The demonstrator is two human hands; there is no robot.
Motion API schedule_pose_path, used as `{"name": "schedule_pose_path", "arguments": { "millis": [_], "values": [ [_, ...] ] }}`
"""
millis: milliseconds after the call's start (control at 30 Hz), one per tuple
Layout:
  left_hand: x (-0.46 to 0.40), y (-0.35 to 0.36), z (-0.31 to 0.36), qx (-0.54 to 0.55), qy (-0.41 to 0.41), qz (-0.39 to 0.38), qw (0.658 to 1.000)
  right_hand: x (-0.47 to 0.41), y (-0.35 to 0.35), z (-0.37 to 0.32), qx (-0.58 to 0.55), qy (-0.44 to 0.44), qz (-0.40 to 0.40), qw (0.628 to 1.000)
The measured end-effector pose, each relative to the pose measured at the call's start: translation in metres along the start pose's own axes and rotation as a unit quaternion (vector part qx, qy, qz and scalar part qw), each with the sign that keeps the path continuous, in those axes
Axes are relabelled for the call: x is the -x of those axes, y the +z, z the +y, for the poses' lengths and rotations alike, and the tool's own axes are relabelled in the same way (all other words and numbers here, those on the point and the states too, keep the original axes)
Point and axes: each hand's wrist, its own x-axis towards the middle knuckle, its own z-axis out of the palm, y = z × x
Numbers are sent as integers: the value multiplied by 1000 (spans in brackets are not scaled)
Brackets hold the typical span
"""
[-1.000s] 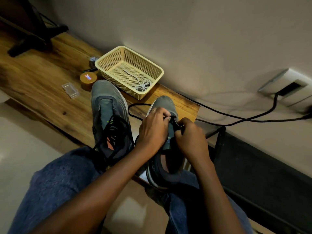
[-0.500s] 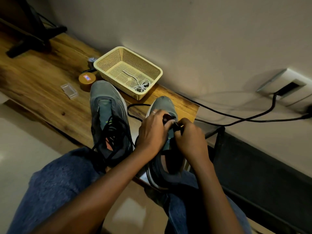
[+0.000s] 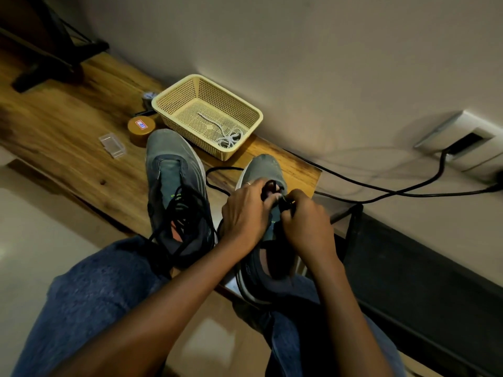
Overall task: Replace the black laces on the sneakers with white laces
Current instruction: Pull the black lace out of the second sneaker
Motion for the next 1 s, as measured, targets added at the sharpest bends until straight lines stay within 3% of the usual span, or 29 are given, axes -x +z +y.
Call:
{"name": "schedule_pose_path", "arguments": {
  "millis": [100,267,433,567,733,900,1000],
  "values": [
    [0,0,-1,-4,10,18,1000,0,-1,-1,-7,-2,0,1000],
    [5,4,0,83,-33,75,993,1,-2,-1,-17,5,4,1000],
    [-1,2,-4,39,-3,7,999,-1,-1,1,-4,-10,-3,1000],
    [-2,6,-5,26,10,23,999,-1,-1,2,-12,-13,1,1000],
    [1,5,-1,160,-92,70,980,-1,-2,4,-25,-6,8,1000],
    [-1,8,-5,60,-12,0,998,-1,-1,4,-17,-13,4,1000],
    [0,10,-5,67,-10,25,997,-2,-1,4,-18,-9,4,1000]
  ]
}}
